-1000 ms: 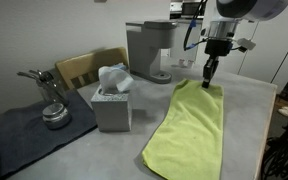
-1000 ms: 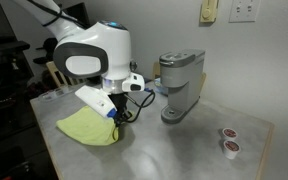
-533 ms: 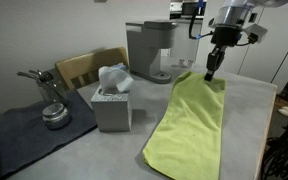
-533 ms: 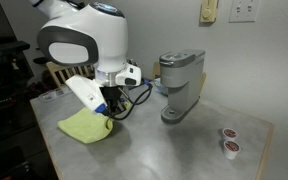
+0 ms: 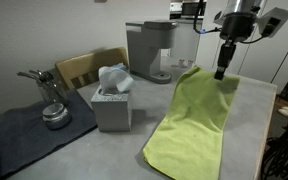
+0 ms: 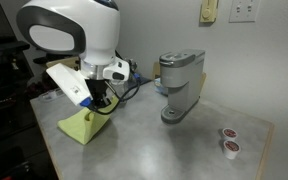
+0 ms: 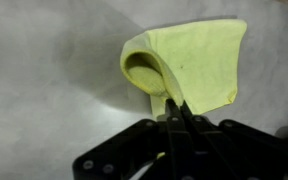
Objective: Fold the yellow towel from right to left
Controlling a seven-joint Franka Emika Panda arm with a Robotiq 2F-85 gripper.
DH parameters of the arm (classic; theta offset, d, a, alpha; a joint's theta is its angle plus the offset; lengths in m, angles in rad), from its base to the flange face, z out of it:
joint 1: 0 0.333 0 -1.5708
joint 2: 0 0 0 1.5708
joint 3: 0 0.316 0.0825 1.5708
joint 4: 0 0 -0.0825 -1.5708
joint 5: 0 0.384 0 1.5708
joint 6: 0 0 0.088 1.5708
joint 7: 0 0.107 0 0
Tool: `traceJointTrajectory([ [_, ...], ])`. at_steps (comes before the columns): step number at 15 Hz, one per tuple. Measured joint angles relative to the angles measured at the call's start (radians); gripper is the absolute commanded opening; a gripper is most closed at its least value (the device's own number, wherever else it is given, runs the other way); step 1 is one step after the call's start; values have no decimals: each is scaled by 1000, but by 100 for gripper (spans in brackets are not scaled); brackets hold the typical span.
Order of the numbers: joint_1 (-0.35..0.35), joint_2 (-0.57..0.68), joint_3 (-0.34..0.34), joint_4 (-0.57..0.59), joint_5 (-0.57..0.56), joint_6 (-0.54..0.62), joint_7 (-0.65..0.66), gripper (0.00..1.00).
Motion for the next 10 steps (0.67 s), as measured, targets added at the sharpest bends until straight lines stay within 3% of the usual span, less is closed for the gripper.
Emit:
traceJointTrajectory([
  [10,98,-12,-9,5,2,-105,-48,1],
])
